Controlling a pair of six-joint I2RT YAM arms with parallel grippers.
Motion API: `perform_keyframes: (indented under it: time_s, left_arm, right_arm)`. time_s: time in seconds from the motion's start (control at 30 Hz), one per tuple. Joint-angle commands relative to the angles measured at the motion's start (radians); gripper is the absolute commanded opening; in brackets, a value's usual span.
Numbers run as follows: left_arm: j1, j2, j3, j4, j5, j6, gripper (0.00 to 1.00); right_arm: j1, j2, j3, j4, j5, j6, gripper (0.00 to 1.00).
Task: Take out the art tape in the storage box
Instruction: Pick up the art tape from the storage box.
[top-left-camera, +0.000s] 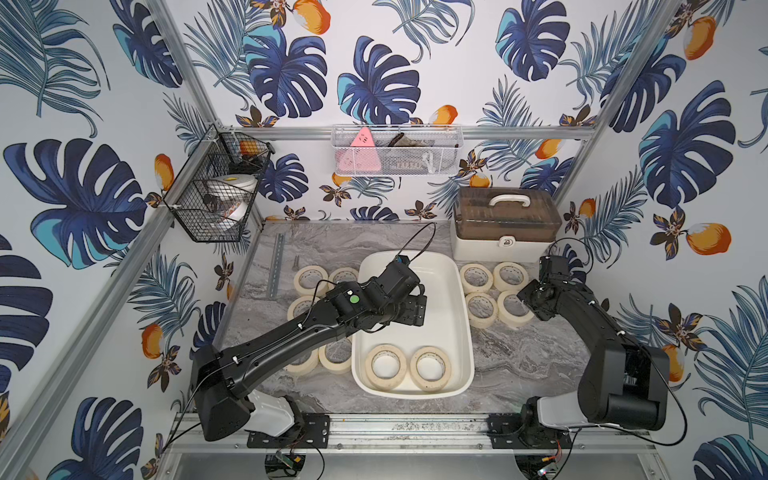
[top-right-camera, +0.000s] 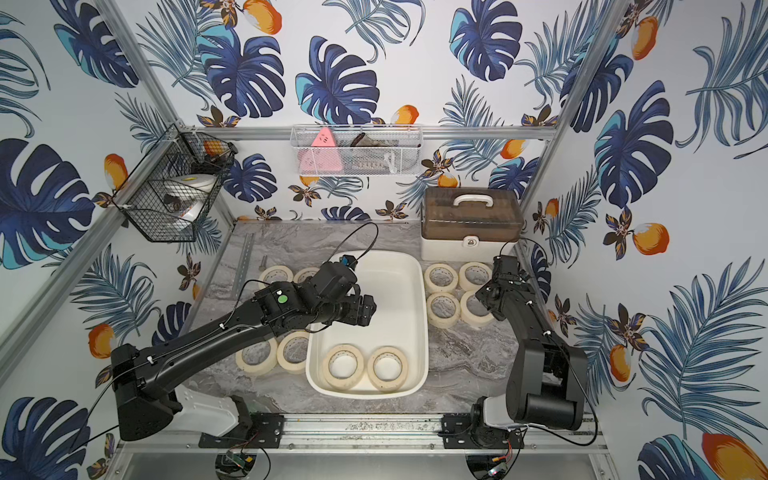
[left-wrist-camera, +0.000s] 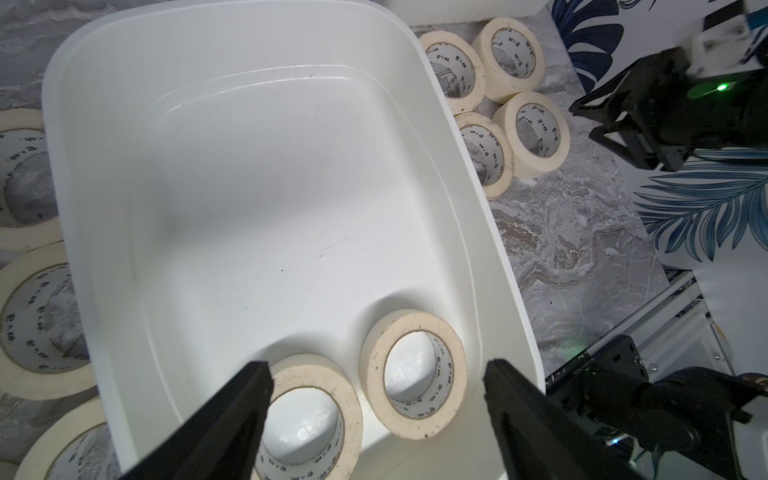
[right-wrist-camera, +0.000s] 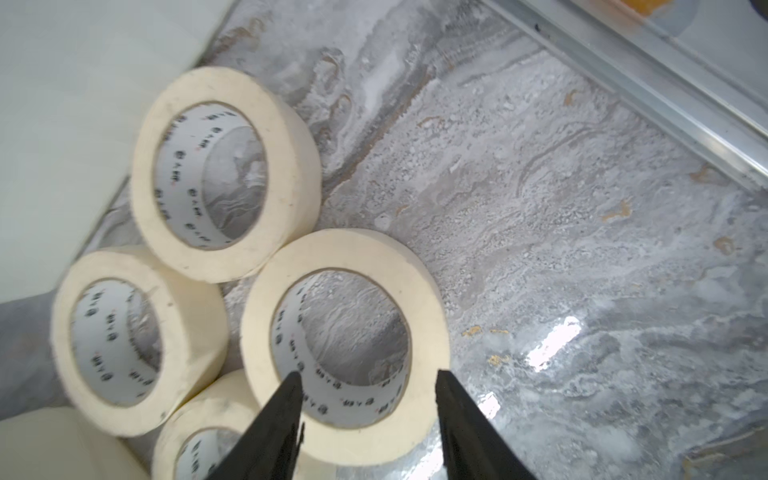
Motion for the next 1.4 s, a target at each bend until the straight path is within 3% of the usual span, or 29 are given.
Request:
perform_keyframes:
  time_s: [0.0,0.2,0.5,1.0,1.37]
  left_arm:
    - [0.003,0.035,0.001,-0.06,-0.008,0.049,0.87]
    - [0.003,0.017,-0.106,-0.009,0.009,0.108,0.88]
    - [0.003,0.116,-0.16,-0.102,0.019,0.203,0.86]
    - [0.002,0.136,-0.318,-0.047,0.095,0.253,0.73]
    - [-0.005,0.163,-0.345,-0.003,-0.057,0.264,0.67]
  right_arm:
    - [0.002,-0.044,0.032,-0.084,-0.068,-0.041,0.57]
    - [0.002,-0.127,0.073,-0.142,-0.193,-0.039,0.63]
    - [0.009,-0.242,0.095,-0.176,-0.388,-0.1,0.65]
    - [0.061,-0.3,0.15,-0.287,-0.401,-0.112,0.68]
    - [0.078,-0.293,0.153,-0.299,-0.382,-0.11,0.69]
